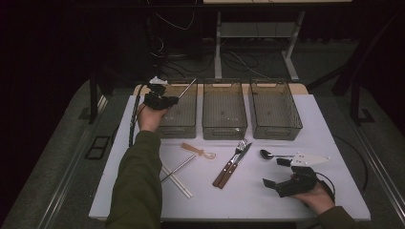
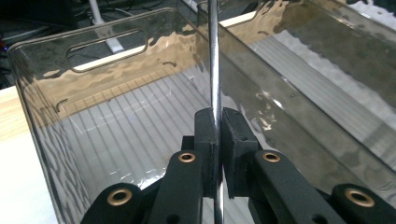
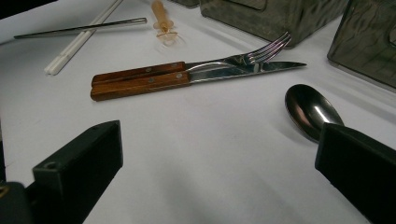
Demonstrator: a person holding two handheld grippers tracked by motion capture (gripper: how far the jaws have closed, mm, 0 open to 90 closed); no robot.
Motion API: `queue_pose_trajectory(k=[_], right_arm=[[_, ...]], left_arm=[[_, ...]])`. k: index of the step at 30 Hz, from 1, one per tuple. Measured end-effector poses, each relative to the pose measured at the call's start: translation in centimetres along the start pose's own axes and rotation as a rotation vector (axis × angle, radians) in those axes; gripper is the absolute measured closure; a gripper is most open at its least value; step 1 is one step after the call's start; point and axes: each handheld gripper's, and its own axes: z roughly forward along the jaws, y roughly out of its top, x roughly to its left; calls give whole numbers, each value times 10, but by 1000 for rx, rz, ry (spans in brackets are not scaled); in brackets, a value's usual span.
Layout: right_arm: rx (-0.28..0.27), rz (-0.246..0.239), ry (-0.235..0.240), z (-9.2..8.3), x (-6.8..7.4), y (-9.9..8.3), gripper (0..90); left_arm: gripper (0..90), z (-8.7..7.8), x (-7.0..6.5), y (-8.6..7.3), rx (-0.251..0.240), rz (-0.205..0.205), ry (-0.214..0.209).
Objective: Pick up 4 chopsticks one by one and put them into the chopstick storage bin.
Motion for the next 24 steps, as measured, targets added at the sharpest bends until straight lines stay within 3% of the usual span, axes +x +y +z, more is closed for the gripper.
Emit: queue_pose_trajectory(k=[10,14,20,24], right_arm=[[1,4,-1,0,-1,0,10],[3,4,-1,0,-1,0,11],[1,2,-1,0,0,0,10],[2,2,-2,0,0,0,11]], left_arm=[[850,8,10,-7,19,-39,16],[841,8,9,-7,13,-33,29],[706,6,7,-8,-7,-35,35],[644,-2,2,-6,-22,-17,6]])
